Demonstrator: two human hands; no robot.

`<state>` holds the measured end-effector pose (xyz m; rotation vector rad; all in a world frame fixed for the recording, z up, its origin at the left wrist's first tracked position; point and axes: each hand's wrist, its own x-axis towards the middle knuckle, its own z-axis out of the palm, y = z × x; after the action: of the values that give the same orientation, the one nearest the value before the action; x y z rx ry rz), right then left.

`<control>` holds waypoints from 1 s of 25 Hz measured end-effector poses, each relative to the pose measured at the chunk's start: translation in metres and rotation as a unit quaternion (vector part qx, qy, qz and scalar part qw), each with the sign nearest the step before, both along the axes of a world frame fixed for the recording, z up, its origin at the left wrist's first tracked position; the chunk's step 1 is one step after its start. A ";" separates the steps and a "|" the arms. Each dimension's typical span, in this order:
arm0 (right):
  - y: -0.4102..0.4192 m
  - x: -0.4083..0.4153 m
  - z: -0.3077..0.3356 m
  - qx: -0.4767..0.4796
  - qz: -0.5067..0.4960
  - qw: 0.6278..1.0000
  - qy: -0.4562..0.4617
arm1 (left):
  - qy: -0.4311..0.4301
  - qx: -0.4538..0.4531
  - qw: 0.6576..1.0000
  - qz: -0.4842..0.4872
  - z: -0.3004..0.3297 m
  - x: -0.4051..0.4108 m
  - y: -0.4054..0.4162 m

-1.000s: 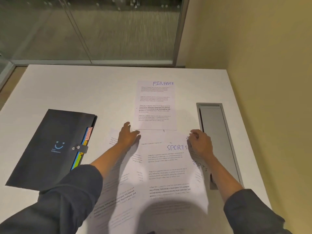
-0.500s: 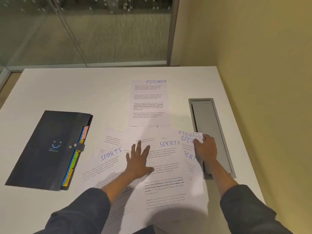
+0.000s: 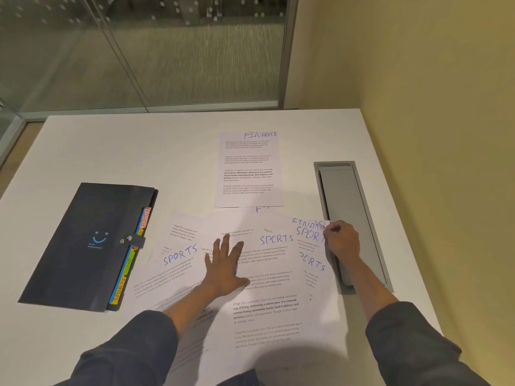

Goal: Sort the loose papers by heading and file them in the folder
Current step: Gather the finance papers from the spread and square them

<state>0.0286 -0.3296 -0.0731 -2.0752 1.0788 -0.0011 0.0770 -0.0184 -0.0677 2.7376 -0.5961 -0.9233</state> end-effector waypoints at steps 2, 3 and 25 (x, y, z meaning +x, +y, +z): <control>-0.001 0.000 0.007 -0.001 -0.005 1.000 -0.006 | 0.003 0.003 1.000 0.002 0.001 0.000 0.001; -0.001 0.000 0.011 -0.002 -0.003 1.000 -0.009 | 0.004 0.005 1.000 0.002 0.001 0.000 0.001; 0.032 -0.049 0.079 0.150 -0.037 0.980 -0.126 | 0.003 0.067 0.996 -0.054 0.005 -0.010 0.017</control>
<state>-0.0204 -0.2978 0.0062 -1.7126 0.9367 -0.1268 0.0669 -0.0017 -0.0624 2.8431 -0.7138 -1.0295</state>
